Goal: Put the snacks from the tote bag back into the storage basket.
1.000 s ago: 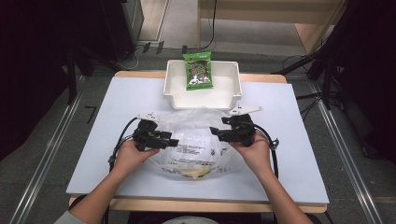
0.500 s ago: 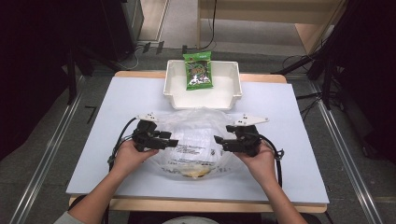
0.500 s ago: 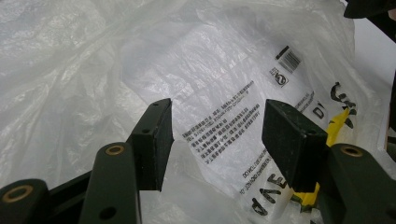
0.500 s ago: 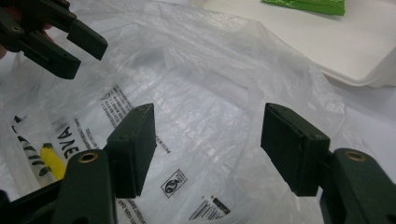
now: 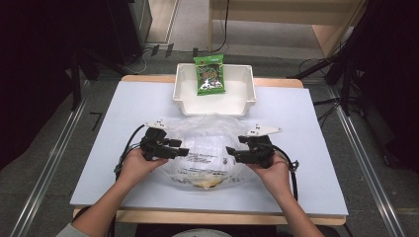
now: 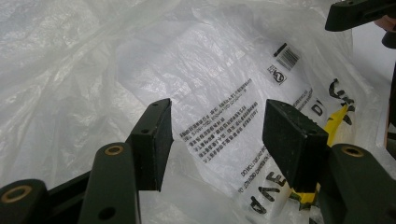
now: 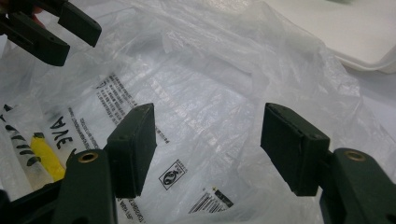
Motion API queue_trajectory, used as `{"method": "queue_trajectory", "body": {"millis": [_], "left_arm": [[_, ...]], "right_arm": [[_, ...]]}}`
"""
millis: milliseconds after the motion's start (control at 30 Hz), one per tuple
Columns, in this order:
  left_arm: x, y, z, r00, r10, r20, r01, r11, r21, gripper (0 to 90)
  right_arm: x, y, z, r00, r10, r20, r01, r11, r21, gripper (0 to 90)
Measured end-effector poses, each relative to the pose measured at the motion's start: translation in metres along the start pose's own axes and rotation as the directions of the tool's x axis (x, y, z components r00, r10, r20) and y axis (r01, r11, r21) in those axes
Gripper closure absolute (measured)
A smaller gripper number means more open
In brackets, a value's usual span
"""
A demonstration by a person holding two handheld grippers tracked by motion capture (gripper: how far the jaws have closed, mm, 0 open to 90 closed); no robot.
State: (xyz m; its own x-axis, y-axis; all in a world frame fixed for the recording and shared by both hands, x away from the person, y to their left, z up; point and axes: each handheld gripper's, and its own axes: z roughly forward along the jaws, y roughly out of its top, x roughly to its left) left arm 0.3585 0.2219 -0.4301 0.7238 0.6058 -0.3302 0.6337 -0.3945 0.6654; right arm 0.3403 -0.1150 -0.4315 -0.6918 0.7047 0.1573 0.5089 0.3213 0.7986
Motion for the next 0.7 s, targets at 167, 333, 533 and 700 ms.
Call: {"method": "queue_trajectory", "body": {"millis": [167,333,533,700], "left_arm": [[-0.0001,0.0002,-0.0008,1.0000,0.002,0.000,-0.002,1.0000,-0.004,43.4],[-0.0003,0.0002,-0.0013,1.0000,0.001,0.000,-0.001,1.0000,-0.006,43.4],[-0.0007,0.0004,-0.0020,1.0000,0.002,-0.002,-0.002,0.9999,-0.010,43.3],[-0.0007,0.0013,-0.0021,1.0000,0.000,0.000,0.000,0.9999,-0.011,43.2]], "right_arm": [[-0.0008,-0.0006,0.0001,0.9999,0.013,-0.003,-0.013,1.000,0.003,37.3],[-0.0016,-0.0006,-0.0003,0.9998,0.018,-0.006,-0.018,1.000,0.005,37.3],[-0.0009,-0.0012,0.0012,0.9998,0.018,-0.009,-0.018,1.000,0.010,37.3],[-0.0012,-0.0014,0.0021,0.9997,0.018,-0.015,-0.018,1.000,0.014,37.3]]}}
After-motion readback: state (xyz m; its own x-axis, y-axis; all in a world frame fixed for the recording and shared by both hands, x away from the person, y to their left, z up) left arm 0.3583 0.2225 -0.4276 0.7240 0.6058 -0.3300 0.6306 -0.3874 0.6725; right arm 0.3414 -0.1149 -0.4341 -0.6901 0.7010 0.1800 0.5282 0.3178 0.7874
